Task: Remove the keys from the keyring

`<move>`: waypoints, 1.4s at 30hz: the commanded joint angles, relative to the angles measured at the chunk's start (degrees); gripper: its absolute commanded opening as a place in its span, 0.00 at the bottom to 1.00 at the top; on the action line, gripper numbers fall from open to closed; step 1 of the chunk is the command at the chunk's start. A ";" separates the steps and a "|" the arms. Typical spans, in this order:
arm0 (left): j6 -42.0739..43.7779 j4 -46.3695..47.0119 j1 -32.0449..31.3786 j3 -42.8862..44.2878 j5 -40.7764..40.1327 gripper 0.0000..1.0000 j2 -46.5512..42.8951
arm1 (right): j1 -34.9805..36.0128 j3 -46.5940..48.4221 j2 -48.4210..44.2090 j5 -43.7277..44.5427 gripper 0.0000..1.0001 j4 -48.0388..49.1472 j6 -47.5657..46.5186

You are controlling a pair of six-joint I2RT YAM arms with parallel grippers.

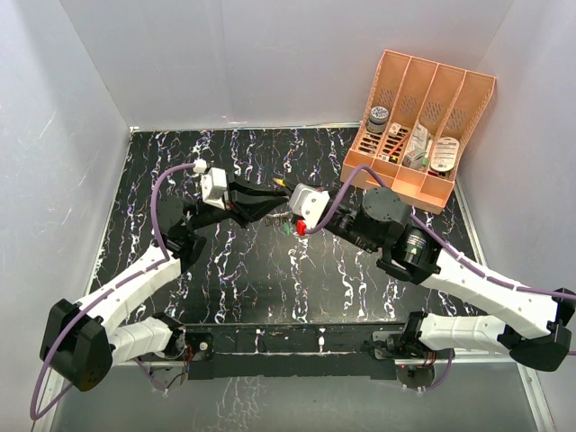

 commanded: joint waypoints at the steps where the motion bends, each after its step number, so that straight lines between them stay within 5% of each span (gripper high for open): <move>1: 0.01 3.75 0.22 -0.74 -1.32 0.12 -1.96 | 0.09 0.15 -1.35 -0.02 0.00 5.81 -0.50; 13: -1.12 5.24 0.30 -0.99 -2.80 0.27 -2.08 | 0.09 0.15 -1.08 -0.15 0.00 5.46 -0.50; 26: -2.34 7.96 0.22 -0.67 -2.64 0.26 -0.74 | 0.09 -0.11 -0.84 0.01 0.00 5.63 -0.50; 32: -2.79 8.49 0.24 -0.49 -2.29 0.20 -0.21 | 0.09 -0.21 -1.02 -0.01 0.00 5.86 -0.51; 37: -2.82 8.08 0.22 -0.15 -2.67 0.05 0.33 | 0.09 -0.38 -1.13 0.14 0.00 6.16 -0.50; 42: -3.20 9.80 0.27 -0.38 -2.56 0.03 0.52 | 0.09 -0.62 -1.17 0.46 0.00 6.21 -0.50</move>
